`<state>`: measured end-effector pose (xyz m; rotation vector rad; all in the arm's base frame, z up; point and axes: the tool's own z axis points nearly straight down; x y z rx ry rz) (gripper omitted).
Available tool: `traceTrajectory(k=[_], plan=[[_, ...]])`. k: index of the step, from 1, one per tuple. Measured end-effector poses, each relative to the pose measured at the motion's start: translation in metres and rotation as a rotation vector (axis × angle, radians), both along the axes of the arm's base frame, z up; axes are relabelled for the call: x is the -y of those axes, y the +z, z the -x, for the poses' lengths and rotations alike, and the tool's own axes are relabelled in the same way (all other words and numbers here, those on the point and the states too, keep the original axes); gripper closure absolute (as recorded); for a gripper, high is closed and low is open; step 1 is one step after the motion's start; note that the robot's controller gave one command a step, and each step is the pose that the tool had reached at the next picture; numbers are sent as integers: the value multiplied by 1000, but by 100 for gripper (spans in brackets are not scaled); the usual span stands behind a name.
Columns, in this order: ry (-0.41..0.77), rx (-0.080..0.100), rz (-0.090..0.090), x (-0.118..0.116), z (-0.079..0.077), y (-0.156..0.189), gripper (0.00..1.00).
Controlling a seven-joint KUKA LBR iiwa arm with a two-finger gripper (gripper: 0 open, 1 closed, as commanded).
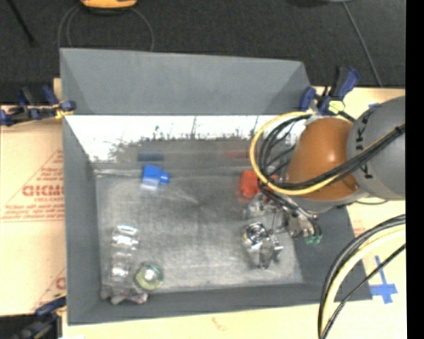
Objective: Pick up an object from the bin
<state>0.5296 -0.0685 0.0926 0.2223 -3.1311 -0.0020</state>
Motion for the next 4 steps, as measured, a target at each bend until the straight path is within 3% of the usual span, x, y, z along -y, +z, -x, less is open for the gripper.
traceTrajectory(k=[1, 2, 3, 4], plan=[[0, 6, 4, 3, -1, 4, 100], [-28, 9, 0, -13, -14, 4, 100], [-163, 10, -1, -32, -19, 10, 100], [-160, 10, 2, -31, -18, 10, 0]])
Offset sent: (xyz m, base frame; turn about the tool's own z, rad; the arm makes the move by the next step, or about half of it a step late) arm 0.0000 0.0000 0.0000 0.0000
